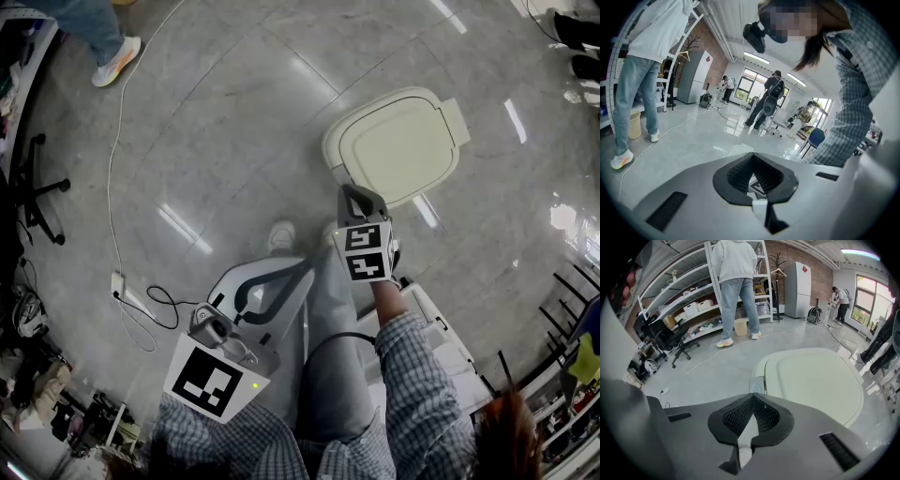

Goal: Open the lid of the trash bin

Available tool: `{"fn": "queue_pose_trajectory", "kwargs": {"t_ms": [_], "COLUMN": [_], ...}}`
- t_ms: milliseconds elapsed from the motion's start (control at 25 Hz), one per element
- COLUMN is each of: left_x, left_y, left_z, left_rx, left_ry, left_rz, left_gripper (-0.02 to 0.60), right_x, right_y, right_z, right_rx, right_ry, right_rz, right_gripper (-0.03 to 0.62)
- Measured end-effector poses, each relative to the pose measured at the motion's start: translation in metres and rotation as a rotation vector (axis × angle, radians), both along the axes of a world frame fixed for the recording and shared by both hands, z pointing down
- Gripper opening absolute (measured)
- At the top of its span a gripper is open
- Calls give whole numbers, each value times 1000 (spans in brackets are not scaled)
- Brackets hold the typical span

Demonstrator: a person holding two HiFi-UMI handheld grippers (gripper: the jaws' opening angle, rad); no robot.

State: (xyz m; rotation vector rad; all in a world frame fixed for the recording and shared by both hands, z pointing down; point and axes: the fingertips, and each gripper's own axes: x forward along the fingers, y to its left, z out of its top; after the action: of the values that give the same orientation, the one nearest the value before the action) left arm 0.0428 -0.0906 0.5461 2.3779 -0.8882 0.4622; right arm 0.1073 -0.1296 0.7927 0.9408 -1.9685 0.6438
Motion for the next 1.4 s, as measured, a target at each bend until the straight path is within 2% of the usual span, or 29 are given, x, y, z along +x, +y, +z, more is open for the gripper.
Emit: {"fn": "queue_pose_trajectory", "kwargs": {"t_ms": [880,1160,1400], "left_x": [-7,-7,-11], "left_y": [7,8,13], "left_z": [-6,-6,-6], "left_rx": [8,7,7], "left_ry": [-1,8,11], "left_rz": [-9,-8,-1], "left_gripper": [5,5,5], "right_x": [-4,-3,0], "right_y": [2,1,0], "right_z": [2,2,2], "right_rx": [53,62,58], "right_ry": [125,223,246], "right_rz": [-44,29,133], "right_gripper": [18,18,18]}}
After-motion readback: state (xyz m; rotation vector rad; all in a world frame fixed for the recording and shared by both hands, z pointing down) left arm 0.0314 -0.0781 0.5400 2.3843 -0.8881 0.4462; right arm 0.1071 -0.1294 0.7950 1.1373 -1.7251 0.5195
